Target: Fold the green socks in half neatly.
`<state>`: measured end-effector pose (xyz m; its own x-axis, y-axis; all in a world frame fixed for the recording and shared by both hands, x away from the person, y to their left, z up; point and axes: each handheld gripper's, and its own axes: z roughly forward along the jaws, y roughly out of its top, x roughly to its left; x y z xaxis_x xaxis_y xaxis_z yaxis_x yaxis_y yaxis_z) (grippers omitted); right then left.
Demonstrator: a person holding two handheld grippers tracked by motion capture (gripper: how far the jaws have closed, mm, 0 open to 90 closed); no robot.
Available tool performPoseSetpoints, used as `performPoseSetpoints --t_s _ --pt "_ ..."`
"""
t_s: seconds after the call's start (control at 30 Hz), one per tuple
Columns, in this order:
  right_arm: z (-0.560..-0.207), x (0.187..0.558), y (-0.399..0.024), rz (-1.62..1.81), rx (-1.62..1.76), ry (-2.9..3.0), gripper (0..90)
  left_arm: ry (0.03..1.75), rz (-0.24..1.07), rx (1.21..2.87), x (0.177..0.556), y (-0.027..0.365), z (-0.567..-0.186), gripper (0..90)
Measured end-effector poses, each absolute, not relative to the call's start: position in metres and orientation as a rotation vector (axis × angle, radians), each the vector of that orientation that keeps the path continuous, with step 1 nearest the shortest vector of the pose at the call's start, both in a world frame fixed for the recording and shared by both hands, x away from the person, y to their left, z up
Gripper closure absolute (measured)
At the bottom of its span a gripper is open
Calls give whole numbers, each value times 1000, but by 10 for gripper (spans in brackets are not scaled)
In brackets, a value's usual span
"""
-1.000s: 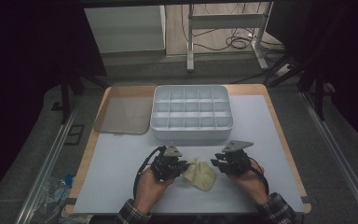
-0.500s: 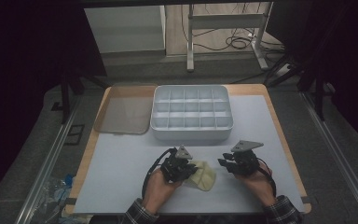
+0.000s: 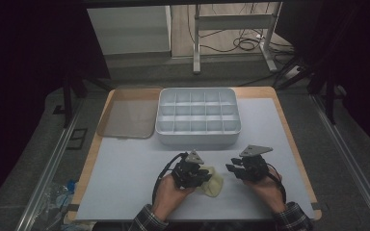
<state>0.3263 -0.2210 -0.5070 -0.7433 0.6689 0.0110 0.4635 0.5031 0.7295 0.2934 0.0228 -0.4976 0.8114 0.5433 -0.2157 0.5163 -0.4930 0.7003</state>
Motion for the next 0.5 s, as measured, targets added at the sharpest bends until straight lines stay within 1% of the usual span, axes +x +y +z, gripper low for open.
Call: performPoseSetpoints --t_s 0.07,0.3,0.33,0.37,0.5 --pt "-507 326 -221 1079 958 2475 639 759 42 2181 293 18 -496 760" --pt "-508 328 -224 1071 963 2474 634 720 49 2140 292 12 -488 666" --pt "-509 328 -224 1071 967 2472 634 720 77 2130 292 14 -484 661" --pt "-509 328 -224 1072 968 2473 634 720 77 2130 292 14 -484 653" --pt "-508 328 -225 1076 971 2473 634 760 187 2137 296 28 -481 578"
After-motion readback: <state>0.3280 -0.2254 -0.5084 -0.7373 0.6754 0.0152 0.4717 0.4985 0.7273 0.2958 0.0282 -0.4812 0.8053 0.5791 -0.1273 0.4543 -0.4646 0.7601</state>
